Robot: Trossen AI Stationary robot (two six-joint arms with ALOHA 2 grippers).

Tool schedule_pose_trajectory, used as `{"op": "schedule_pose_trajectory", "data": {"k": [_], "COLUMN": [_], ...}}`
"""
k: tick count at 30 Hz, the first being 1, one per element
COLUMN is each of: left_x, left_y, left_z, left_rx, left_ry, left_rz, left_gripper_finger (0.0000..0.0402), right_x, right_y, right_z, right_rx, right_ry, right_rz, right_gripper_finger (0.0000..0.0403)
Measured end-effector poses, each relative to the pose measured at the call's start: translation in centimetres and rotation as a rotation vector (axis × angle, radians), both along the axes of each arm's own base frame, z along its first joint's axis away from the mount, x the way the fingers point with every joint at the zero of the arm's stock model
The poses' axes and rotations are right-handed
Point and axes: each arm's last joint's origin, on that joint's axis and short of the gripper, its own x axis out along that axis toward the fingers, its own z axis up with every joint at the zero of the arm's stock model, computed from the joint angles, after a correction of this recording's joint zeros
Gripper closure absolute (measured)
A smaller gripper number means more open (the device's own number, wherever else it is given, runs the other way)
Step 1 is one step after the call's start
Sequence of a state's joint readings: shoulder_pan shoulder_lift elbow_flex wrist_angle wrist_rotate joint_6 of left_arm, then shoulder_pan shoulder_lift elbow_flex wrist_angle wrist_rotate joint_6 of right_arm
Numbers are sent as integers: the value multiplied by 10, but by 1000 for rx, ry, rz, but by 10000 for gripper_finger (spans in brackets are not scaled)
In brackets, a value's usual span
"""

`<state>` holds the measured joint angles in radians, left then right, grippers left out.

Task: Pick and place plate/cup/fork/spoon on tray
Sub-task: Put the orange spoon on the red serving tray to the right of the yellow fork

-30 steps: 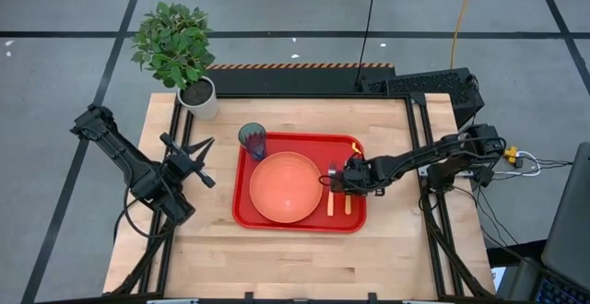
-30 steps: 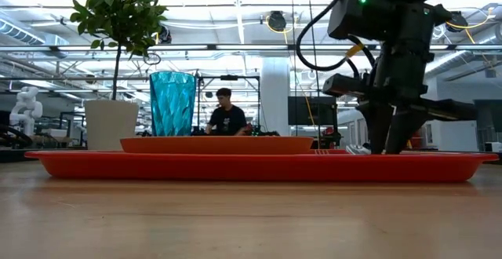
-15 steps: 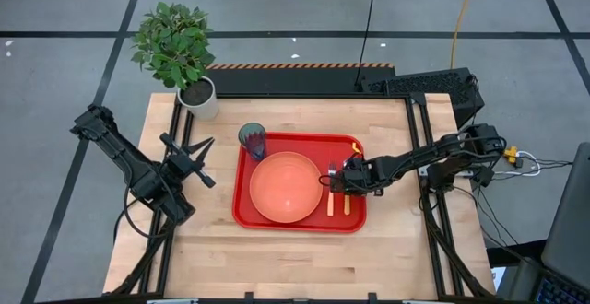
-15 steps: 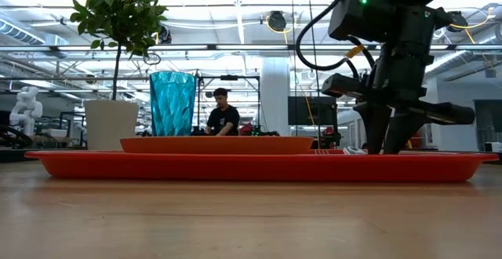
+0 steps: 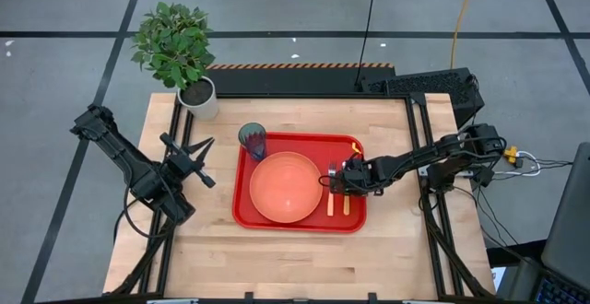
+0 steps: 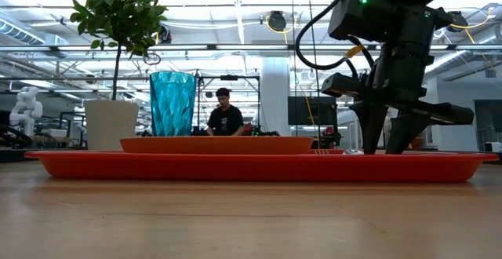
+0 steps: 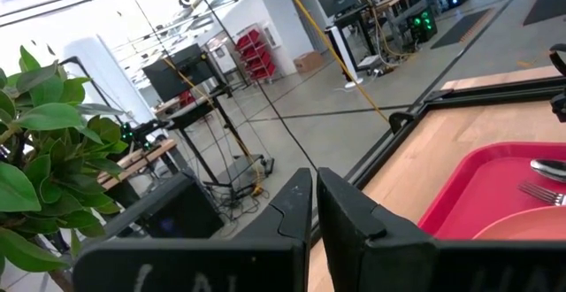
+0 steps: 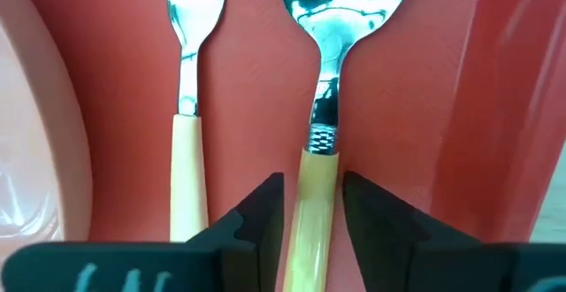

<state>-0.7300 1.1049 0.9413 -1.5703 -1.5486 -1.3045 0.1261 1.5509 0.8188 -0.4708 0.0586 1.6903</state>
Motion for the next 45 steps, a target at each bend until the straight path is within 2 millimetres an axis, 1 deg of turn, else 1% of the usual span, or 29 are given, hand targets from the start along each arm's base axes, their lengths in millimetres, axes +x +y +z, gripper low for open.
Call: {"op": "schedule_pose_trajectory", "data": {"k": [8, 11, 16, 26, 29, 36, 38, 42, 45], "left_x": [0, 0, 0, 0, 0, 0, 0, 0, 1], "left_y": [0, 0, 0, 0, 0, 0, 0, 1, 2], "left_z": [0, 0, 0, 0, 0, 0, 0, 0, 0], "left_rx": [-2, -2, -3, -5, -6, -9, -10, -10, -11], "left_ry": [1, 1, 0, -1, 0, 1, -1, -2, -3], "left_rz": [0, 0, 0, 1, 1, 1, 1, 7, 16], "left_gripper_finger": [376, 376, 376, 376, 376, 376, 376, 376, 376], "right_x": [1, 1, -3, -21, -24, -23, -20, -7, -3], "right_y": [0, 0, 0, -4, -2, 16, 23, 35, 40], "right_z": [0, 4, 16, 40, 45, 46, 45, 47, 43], "right_rx": [-14, -16, -17, -45, -54, -106, -130, -161, -167], "right_ry": [-6, -26, -70, -85, -106, -141, -179, -312, -326], "right_rz": [61, 83, 87, 68, 98, 182, 196, 230, 240], "right_gripper_finger": [287, 287, 286, 286, 286, 286, 286, 286, 286]}}
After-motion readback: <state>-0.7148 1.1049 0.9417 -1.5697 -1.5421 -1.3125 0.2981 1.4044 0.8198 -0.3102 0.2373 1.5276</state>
